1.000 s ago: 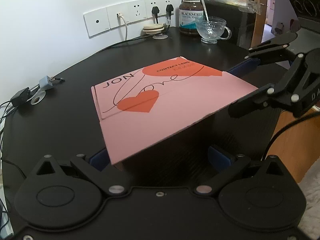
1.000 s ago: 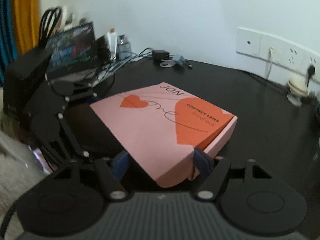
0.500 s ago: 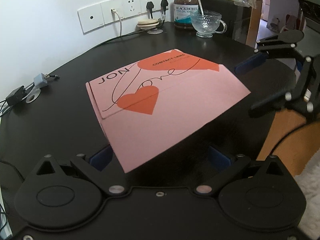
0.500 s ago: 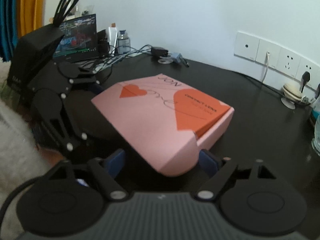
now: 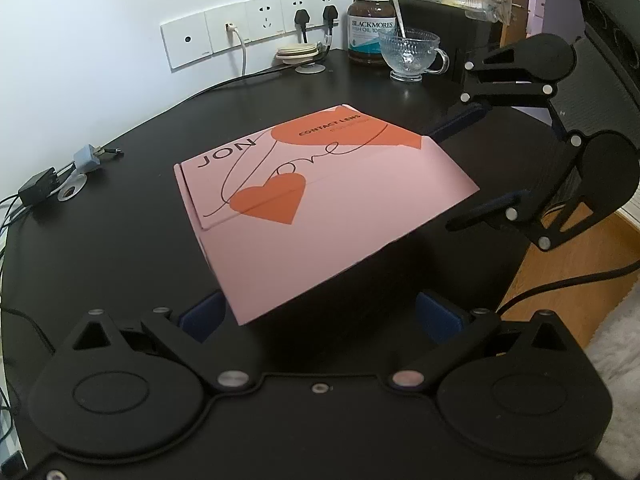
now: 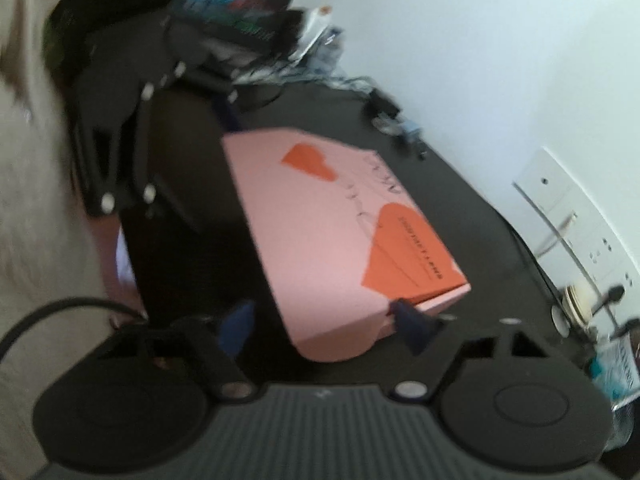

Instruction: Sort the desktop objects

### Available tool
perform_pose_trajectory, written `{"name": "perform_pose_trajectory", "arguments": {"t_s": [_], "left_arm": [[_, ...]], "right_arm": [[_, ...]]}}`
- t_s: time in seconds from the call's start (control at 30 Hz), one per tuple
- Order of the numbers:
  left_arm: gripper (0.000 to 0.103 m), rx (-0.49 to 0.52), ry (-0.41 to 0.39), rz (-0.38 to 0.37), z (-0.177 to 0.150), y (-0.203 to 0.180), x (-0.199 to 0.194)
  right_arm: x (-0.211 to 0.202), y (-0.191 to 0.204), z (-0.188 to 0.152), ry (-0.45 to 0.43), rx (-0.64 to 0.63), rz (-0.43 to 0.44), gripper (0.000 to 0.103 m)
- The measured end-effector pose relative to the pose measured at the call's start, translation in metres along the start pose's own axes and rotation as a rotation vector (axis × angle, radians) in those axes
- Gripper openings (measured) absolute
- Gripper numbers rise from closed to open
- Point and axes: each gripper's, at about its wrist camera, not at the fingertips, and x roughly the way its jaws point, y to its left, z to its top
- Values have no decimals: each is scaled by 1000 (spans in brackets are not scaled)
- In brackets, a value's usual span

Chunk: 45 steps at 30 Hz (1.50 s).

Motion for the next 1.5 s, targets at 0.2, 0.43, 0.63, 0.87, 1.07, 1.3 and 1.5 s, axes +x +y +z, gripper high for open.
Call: {"name": "perform_pose_trajectory", "arguments": {"t_s": [0.2,0.43,0.63,0.87,1.07,1.3,1.5], "left_arm": [[103,-5,5,16,2,-1,0],[103,11,3,22,4,6,-3],[103,5,14,29,1,6,3],[103,16,22,30,2,7,7],[103,7,21,25,2,8,7],[103,-11,22,12,3,6,6],[103,-4,18,26,4,3,3]], "right_arm": [[-5,-10,-3,-20,178,9,60],[-9,-25,-7,-72,397,79,60],[-7,-21,-14,-122,424,78,60],[-3,-13,-24,-191,413,31,62],[-4,-5,-27,-174,437,41,76],[-10,2,-33,-137,455,98,75],[-13,1,-29,-154,507,129,78]]}}
